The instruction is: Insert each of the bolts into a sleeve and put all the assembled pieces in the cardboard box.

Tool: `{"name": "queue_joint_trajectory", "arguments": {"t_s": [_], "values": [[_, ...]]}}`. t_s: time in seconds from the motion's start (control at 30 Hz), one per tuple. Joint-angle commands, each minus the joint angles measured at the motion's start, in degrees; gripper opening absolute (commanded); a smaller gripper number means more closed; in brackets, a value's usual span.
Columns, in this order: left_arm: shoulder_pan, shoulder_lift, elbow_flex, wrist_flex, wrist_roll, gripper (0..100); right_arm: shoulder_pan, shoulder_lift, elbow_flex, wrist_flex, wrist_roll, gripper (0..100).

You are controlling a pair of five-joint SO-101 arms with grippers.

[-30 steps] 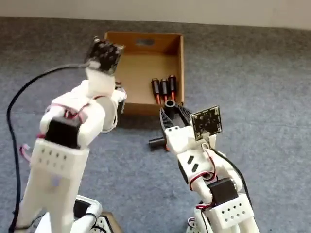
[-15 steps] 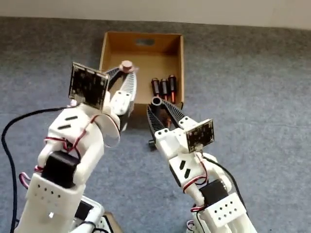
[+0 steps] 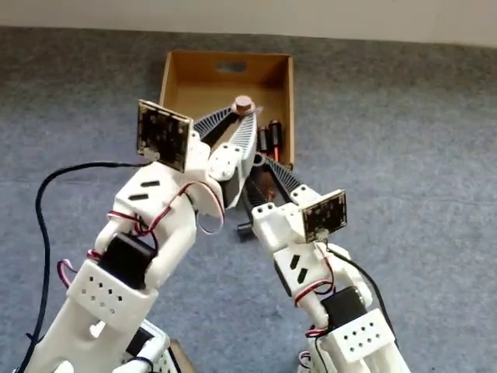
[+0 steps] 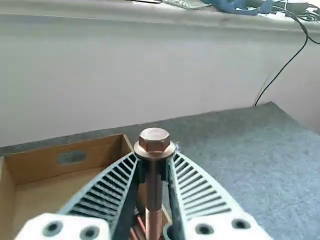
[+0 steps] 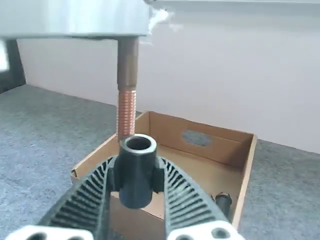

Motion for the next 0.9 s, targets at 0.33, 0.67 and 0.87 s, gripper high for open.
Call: {"name": "queue_joint_trajectory", "arguments": {"t_s": [0.33, 0.67, 0.87], "values": [[2.7, 2.5, -4.1, -2.3, 0.2, 1, 1.3, -1.0, -0.3, -1.3, -0.5, 0.6], [2.8, 2.6, -9.1, -2.3, 0.1, 1, 1.3, -1.0, -0.3, -1.1, -0.5, 0.6], [4.6, 6.5, -11.0, -2.3, 0.1, 1, 1.2, -1.0, -0.3, -1.1, -0.5, 0.6]]}}
